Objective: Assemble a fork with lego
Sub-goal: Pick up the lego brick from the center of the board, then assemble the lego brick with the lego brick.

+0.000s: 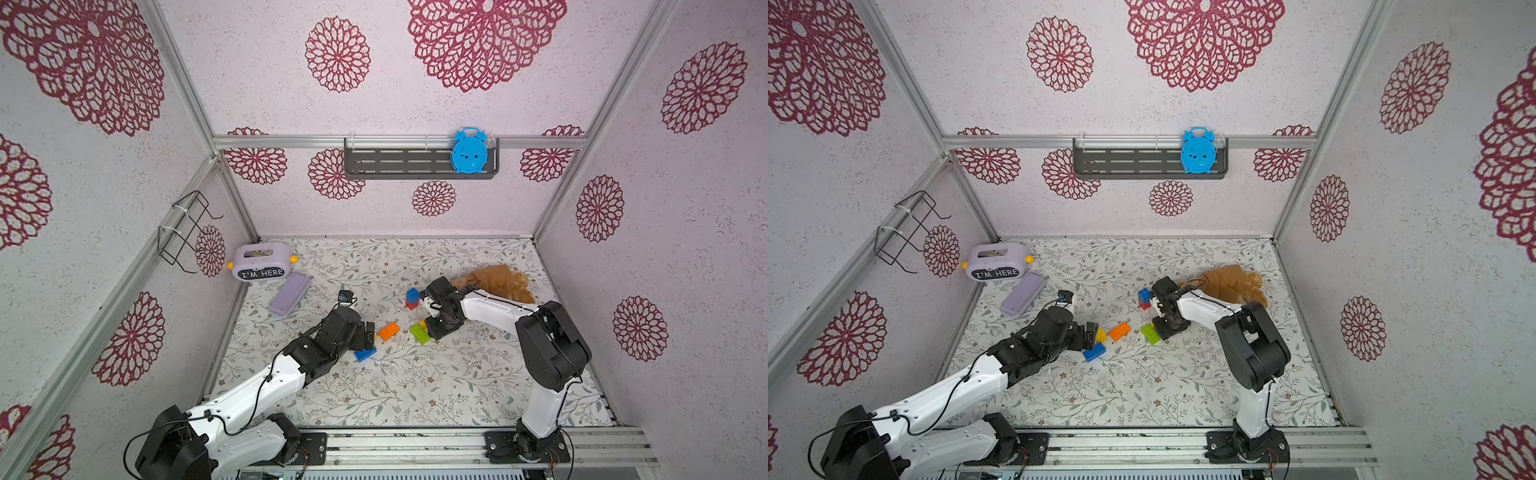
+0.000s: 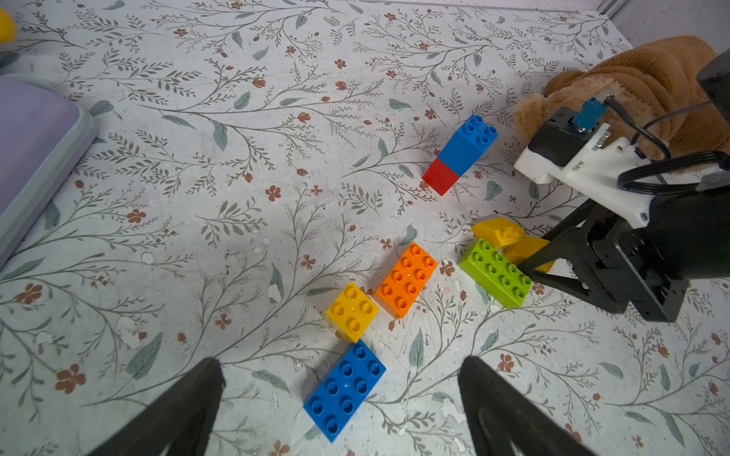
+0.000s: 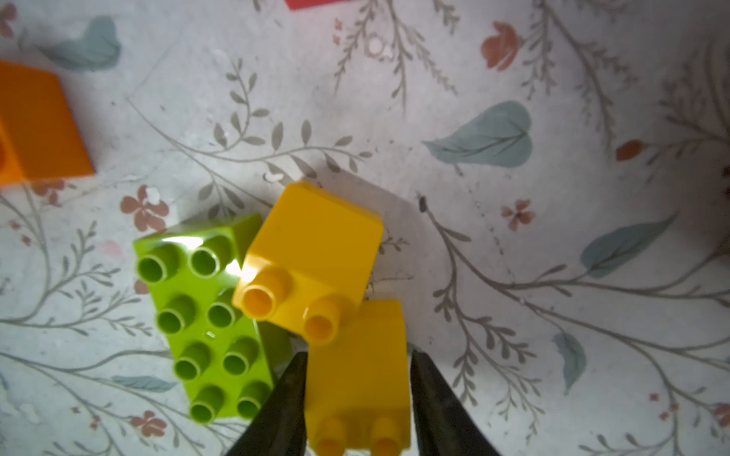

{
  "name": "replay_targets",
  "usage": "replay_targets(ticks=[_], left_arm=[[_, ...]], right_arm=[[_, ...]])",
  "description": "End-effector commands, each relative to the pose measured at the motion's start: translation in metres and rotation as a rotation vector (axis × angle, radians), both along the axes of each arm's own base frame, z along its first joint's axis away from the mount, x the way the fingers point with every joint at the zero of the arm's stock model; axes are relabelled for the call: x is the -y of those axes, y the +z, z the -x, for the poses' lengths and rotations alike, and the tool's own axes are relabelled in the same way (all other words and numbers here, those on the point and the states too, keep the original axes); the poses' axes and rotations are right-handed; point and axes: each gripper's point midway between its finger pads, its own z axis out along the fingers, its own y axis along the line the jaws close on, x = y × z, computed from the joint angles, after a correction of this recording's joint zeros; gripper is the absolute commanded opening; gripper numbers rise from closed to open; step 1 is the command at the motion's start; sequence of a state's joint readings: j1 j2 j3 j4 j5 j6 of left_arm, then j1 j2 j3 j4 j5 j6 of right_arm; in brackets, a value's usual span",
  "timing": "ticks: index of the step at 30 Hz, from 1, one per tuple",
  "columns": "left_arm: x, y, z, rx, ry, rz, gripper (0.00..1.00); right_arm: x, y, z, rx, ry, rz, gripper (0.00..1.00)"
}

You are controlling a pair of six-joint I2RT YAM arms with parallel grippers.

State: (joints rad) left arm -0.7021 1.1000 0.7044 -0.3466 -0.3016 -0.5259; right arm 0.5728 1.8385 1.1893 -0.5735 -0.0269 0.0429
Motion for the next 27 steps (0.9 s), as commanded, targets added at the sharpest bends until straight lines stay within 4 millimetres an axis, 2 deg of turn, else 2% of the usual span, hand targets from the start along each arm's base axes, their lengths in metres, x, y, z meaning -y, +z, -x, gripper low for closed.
replay_targets(ticks=[1,3,7,11,16,19,22,27], left_arm=[[-0.003,0.01,-0.004,0.017,0.009,-0.005,0.97],[-0.003,0.011,-0.003,0.021,0.007,-0.004,0.97],[-0.008,0.017,0.0,0.049,0.006,-0.005,0.97],[-0.018,0.025,0.003,0.094,0.025,-0.009,0.97],[-0.03,0.031,0.008,0.133,0.05,-0.013,0.97],[-0.034,0.032,0.012,0.139,0.055,-0.012,0.97],[-0.037,0.031,0.014,0.139,0.063,-0.011,0.97],[-0.038,0.029,0.015,0.136,0.067,-0.006,0.97]], right_arm=[[0.0,0.015,-0.005,0.032,0.012,0.009,0.34],[0.002,0.026,-0.006,0.055,0.008,0.006,0.29],[0.002,0.059,-0.007,0.103,0.003,-0.013,0.26],[-0.017,0.079,-0.005,0.114,0.031,-0.028,0.26],[-0.053,0.076,-0.005,0.099,0.086,-0.017,0.25],[-0.069,0.067,-0.007,0.086,0.121,-0.004,0.25],[-0.076,0.059,-0.008,0.082,0.154,0.02,0.25],[-0.07,0.047,-0.006,0.063,0.168,0.06,0.24]])
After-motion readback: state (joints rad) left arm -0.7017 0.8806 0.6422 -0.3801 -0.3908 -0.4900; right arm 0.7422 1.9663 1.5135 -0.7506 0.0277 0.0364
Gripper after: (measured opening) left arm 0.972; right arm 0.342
